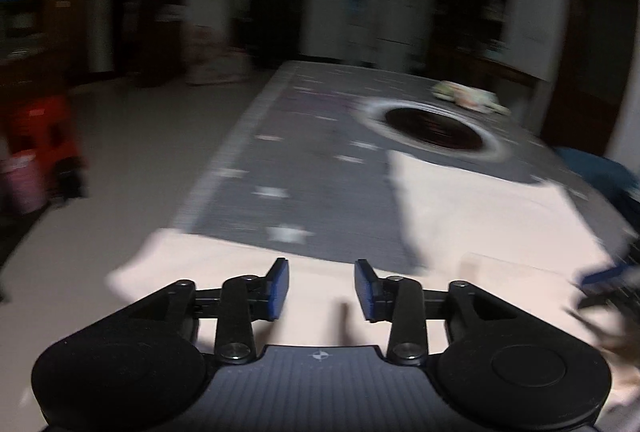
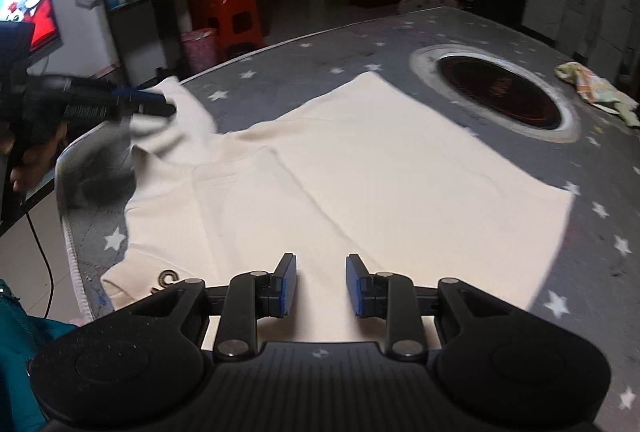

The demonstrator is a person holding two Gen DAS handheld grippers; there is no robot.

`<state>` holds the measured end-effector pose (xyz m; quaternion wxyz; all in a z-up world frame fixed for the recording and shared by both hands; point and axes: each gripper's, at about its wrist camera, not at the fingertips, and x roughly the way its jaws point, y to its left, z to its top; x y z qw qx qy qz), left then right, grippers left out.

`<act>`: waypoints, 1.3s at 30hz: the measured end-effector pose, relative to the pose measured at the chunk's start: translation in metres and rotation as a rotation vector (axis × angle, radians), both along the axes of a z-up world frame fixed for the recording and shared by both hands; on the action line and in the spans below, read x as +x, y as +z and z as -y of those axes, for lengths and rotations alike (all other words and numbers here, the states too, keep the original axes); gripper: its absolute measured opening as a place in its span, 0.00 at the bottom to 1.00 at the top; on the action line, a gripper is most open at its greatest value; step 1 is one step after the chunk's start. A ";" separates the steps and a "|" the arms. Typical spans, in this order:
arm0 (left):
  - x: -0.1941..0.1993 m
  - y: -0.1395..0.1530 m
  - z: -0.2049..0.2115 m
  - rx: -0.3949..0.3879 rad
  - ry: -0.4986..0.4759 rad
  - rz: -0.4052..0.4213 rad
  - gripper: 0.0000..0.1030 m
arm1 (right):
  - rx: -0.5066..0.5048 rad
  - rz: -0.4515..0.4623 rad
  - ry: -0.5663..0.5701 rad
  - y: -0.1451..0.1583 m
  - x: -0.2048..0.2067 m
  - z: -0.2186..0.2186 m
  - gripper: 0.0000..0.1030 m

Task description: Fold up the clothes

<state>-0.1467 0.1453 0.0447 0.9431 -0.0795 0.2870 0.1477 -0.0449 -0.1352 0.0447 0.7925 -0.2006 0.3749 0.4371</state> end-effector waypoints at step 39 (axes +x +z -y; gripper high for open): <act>0.013 0.087 0.026 -0.301 -0.283 0.347 0.06 | 0.052 0.095 -0.129 0.023 -0.001 0.040 0.30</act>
